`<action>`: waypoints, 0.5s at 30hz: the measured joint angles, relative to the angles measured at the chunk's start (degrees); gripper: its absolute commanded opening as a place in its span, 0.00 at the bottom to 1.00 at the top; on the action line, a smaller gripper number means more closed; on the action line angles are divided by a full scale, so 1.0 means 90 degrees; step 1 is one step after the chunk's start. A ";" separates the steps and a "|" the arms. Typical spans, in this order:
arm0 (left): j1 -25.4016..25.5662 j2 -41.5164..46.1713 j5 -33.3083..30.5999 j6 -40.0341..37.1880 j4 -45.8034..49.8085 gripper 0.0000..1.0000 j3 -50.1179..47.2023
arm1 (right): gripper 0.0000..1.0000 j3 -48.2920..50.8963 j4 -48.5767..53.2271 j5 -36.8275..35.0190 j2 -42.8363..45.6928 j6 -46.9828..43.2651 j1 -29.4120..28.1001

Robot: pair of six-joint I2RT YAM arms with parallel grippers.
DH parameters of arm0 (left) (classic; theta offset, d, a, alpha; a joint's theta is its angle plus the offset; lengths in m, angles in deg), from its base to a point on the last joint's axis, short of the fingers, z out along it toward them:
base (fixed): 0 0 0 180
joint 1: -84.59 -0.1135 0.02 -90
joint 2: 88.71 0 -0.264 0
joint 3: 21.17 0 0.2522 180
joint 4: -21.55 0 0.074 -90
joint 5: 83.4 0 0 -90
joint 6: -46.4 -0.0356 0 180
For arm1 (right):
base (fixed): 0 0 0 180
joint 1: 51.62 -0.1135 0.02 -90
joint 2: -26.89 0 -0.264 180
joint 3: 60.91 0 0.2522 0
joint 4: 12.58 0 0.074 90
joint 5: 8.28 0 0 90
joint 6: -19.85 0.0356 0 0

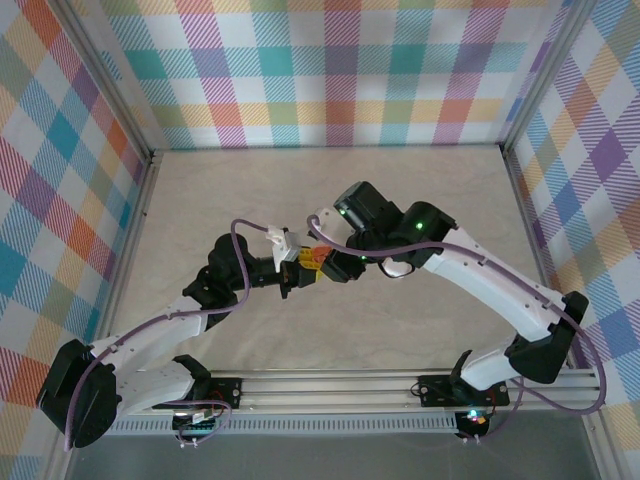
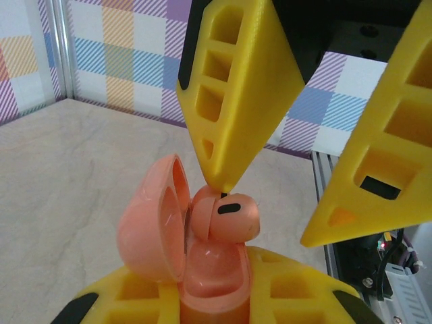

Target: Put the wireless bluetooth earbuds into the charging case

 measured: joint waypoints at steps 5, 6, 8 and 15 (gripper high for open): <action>0.0000 -0.0024 -0.0002 0.0002 0.0085 0.00 0.0002 | 0.36 -0.0063 0.0095 -0.0068 -0.0121 -0.0027 0.0000; -0.0002 -0.0027 -0.0005 0.0002 0.0119 0.00 0.0002 | 0.36 -0.0073 0.0112 -0.0078 -0.0151 -0.0041 0.0000; -0.0002 -0.0029 -0.0010 0.0002 0.0163 0.00 0.0002 | 0.34 -0.0087 0.0136 -0.0117 -0.0197 -0.0068 0.0000; -0.0002 -0.0029 -0.0007 0.0002 0.0277 0.00 0.0002 | 0.27 -0.0226 0.0262 -0.0189 -0.0352 -0.0146 0.0000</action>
